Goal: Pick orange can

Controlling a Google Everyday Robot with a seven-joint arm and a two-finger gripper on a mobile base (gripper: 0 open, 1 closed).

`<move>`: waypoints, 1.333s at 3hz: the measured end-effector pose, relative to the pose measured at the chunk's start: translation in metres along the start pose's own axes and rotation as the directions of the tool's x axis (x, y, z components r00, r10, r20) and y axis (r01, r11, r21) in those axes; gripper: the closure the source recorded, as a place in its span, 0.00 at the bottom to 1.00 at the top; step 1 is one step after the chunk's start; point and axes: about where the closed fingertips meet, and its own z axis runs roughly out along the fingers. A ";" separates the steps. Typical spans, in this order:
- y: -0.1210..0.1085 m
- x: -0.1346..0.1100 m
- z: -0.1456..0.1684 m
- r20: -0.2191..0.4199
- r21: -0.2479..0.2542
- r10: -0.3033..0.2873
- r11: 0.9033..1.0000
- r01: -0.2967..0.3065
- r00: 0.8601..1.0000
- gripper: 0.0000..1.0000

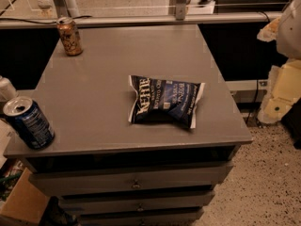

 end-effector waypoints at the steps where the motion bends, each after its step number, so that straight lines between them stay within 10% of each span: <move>1: 0.000 0.000 0.000 0.000 0.000 0.000 1.000 0.000 1.000 0.00; 4: -0.059 -0.057 0.067 0.224 0.068 -0.019 0.998 0.004 0.974 0.00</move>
Offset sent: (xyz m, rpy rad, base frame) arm 0.0492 0.0148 -0.0368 0.0973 -0.0599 -0.0165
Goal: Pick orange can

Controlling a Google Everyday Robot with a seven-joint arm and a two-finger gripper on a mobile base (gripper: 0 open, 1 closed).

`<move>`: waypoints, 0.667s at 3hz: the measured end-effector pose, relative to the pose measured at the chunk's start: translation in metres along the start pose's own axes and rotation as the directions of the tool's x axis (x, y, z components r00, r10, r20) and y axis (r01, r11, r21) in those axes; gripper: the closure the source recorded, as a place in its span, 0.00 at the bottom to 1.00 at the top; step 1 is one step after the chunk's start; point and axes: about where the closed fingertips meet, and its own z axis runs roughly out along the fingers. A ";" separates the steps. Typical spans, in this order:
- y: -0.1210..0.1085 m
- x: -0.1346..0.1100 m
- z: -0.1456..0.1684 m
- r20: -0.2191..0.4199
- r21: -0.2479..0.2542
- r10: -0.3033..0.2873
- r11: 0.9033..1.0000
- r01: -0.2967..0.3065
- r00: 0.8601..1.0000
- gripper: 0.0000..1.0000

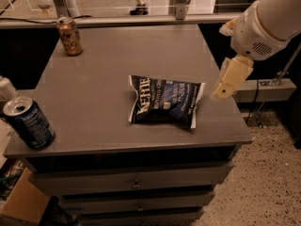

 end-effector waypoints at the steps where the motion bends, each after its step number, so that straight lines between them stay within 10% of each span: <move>1: -0.025 -0.034 0.024 0.103 -0.004 0.001 1.000 0.000 0.995 0.00; 2: -0.038 -0.075 0.049 0.218 -0.053 0.044 0.998 -0.033 0.975 0.00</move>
Offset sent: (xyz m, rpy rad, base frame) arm 0.0929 0.1170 0.0044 0.3632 0.0212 0.0801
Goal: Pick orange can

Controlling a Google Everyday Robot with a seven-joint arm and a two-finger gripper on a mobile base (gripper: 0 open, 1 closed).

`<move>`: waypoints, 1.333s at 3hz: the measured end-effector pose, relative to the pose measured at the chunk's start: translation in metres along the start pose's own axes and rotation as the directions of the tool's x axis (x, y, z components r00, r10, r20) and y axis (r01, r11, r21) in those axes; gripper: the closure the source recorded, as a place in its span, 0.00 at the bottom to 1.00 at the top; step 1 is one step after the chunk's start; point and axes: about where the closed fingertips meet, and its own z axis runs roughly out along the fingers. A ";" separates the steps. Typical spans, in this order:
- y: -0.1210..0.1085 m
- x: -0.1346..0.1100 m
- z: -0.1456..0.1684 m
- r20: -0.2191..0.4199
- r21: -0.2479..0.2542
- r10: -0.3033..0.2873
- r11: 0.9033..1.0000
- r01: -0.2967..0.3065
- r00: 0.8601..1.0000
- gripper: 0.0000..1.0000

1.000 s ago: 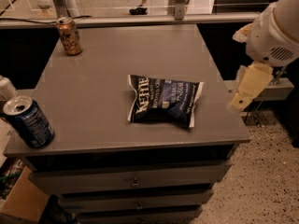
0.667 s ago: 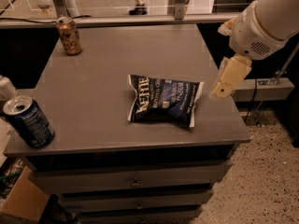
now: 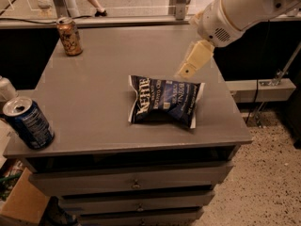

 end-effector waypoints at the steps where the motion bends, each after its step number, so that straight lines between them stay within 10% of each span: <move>1: 0.000 0.000 0.000 0.000 0.000 0.000 1.000 0.000 1.000 0.00; 4: -0.024 -0.038 0.054 0.169 0.003 0.072 0.997 -0.073 0.983 0.00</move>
Offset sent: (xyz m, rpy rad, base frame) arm 0.0099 0.0016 -0.0024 0.0556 -0.0006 -0.0191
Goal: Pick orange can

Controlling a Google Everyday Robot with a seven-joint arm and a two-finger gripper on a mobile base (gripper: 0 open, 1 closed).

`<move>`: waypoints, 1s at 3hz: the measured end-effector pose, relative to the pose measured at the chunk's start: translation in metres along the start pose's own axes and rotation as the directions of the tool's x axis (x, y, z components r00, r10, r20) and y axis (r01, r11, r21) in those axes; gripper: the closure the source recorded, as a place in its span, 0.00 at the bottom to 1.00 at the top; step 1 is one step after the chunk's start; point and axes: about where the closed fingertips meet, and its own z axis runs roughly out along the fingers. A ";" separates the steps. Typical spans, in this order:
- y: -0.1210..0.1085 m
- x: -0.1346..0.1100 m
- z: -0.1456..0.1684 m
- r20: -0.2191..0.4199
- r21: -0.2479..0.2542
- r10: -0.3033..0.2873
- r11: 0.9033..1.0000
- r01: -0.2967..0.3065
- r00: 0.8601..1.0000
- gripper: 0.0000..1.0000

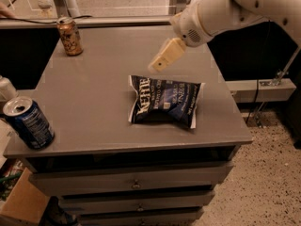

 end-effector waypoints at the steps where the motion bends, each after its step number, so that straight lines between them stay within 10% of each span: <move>1: -0.008 -0.024 0.043 0.093 -0.029 0.037 0.999 -0.034 0.995 0.00; 3: -0.002 -0.068 0.127 0.249 -0.114 0.084 0.992 -0.057 0.965 0.00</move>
Offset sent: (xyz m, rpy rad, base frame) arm 0.0677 0.1286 -0.0346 0.3012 0.0401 0.0949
